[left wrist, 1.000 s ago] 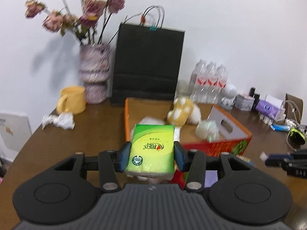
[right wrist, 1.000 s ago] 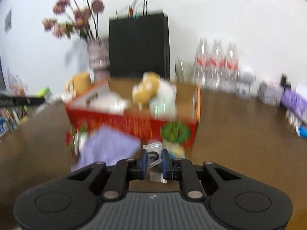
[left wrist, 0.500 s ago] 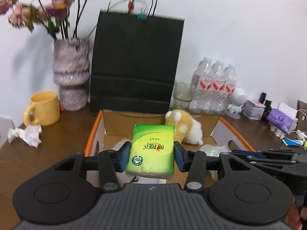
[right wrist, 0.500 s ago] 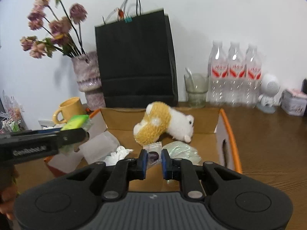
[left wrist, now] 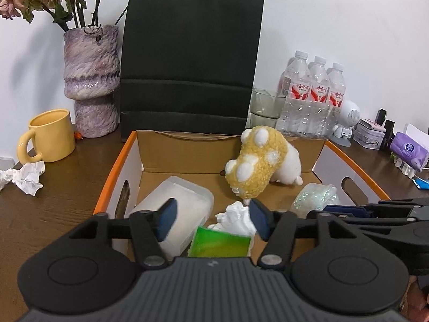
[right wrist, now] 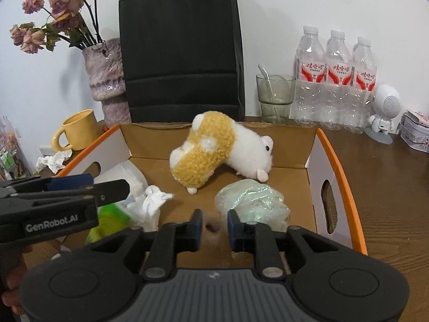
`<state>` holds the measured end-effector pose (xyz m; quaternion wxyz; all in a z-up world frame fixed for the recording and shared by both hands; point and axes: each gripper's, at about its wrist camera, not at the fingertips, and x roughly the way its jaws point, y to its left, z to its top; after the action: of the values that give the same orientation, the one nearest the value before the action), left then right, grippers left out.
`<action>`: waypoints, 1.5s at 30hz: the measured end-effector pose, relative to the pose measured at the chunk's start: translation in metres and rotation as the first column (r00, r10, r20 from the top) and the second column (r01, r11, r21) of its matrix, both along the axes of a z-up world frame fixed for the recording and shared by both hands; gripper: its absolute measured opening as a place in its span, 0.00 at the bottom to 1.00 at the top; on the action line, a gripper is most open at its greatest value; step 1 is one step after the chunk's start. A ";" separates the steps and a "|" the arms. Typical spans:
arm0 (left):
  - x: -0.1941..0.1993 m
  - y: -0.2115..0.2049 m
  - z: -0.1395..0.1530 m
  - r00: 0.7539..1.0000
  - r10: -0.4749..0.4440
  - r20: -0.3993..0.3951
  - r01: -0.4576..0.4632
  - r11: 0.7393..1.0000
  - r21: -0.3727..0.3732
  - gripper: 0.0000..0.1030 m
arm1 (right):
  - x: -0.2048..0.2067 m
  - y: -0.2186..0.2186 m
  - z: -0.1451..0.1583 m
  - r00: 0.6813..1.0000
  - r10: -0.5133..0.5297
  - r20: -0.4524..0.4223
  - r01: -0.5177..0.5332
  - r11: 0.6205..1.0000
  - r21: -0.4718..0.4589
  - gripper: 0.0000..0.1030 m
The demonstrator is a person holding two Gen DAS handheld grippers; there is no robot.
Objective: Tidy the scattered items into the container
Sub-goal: 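Move both items over the box and open both grippers, then grasp the purple cloth pouch with the right gripper while the left grasps the red rose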
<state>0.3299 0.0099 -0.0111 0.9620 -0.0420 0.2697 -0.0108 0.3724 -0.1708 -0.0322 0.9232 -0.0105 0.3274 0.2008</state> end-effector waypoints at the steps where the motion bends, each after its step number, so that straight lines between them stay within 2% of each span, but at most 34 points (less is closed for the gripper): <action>1: -0.001 0.000 0.001 1.000 -0.006 0.004 0.006 1.000 -0.002 0.75 | 0.000 -0.001 0.001 1.000 -0.002 -0.003 0.003 1.000 0.006 0.34; 2: -0.002 0.000 0.002 1.000 -0.010 0.010 0.010 1.000 -0.009 0.77 | 0.000 -0.002 0.002 1.000 -0.005 -0.006 0.005 1.000 0.012 0.48; 7: -0.012 0.006 0.014 0.998 -0.003 0.064 0.005 0.999 -0.039 0.98 | -0.003 -0.012 0.010 0.999 -0.042 0.008 0.041 0.999 0.030 0.76; 9: -0.017 0.010 0.020 0.997 -0.010 0.079 0.015 0.998 -0.065 1.00 | -0.005 -0.018 0.014 0.999 -0.044 0.014 0.043 0.997 0.058 0.88; 13: -0.028 0.016 0.030 0.995 -0.021 0.093 0.032 0.993 -0.111 1.00 | -0.017 -0.025 0.026 0.999 -0.028 0.032 0.026 0.996 0.090 0.93; 15: -0.036 0.019 0.036 0.995 -0.021 0.100 0.033 0.992 -0.119 1.00 | -0.026 -0.028 0.034 0.998 -0.032 0.053 0.027 0.996 0.090 0.98; 24: -0.099 0.036 0.053 0.988 0.005 0.152 0.011 0.994 -0.105 1.00 | -0.091 -0.049 0.057 0.991 -0.022 0.132 0.010 0.996 0.094 1.00; 33: -0.154 0.048 0.031 0.995 0.037 0.096 -0.030 0.997 -0.067 1.00 | -0.147 -0.063 0.030 0.996 -0.030 0.085 0.024 0.997 0.072 1.00; 37: -0.158 0.041 0.010 0.999 0.013 0.029 -0.011 0.998 -0.070 1.00 | -0.159 -0.048 0.010 0.999 0.015 0.031 -0.017 0.998 0.065 0.98; 41: -0.152 0.032 -0.004 1.000 -0.008 -0.008 0.007 0.998 -0.067 0.98 | -0.165 -0.022 -0.005 0.998 0.065 0.017 -0.065 0.998 0.021 0.94; 45: -0.140 0.024 -0.013 0.999 -0.031 -0.045 0.027 0.996 -0.080 0.86 | -0.166 -0.004 -0.011 0.996 0.091 0.012 -0.091 0.996 -0.003 0.92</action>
<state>0.1898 0.0343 -0.0243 0.9528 -0.0766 0.2919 -0.0345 0.2066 -0.1747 -0.0428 0.9150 -0.0278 0.3212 0.2424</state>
